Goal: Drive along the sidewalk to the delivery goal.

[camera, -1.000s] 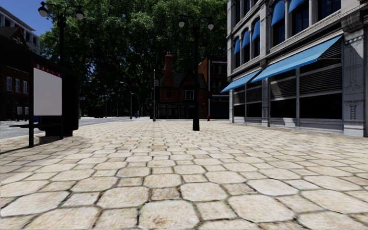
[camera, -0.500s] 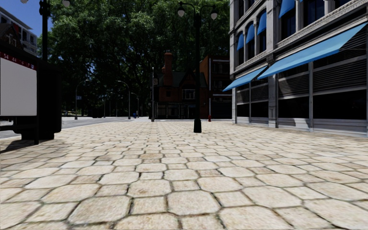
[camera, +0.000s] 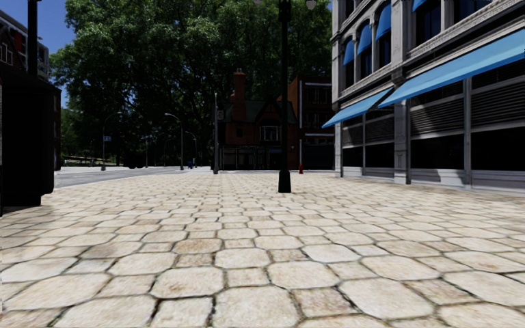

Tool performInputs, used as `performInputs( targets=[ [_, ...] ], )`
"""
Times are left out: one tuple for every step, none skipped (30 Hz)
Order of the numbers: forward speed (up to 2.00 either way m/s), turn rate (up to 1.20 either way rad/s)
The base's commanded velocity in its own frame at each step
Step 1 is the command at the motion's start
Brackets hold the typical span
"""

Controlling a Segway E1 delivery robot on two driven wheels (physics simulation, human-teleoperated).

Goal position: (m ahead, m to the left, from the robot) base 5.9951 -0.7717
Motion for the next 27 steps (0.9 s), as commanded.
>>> performInputs(
  targets=[
    [2.00,0.00],
    [2.00,0.00],
    [2.00,0.00],
    [2.00,0.00],
    [2.00,0.00],
    [2.00,0.00],
    [2.00,0.00],
    [2.00,0.00],
    [2.00,0.00],
    [2.00,0.00],
    [2.00,0.00],
    [2.00,0.00],
    [2.00,0.00],
    [2.00,0.00],
    [2.00,0.00],
    [2.00,0.00],
    [2.00,0.00],
    [2.00,0.00],
    [2.00,0.00],
    [2.00,0.00],
    [2.00,0.00],
    [2.00,0.00],
    [2.00,0.00],
    [2.00,0.00],
    [2.00,0.00],
    [2.00,0.00],
    [2.00,0.00]
  ],
)
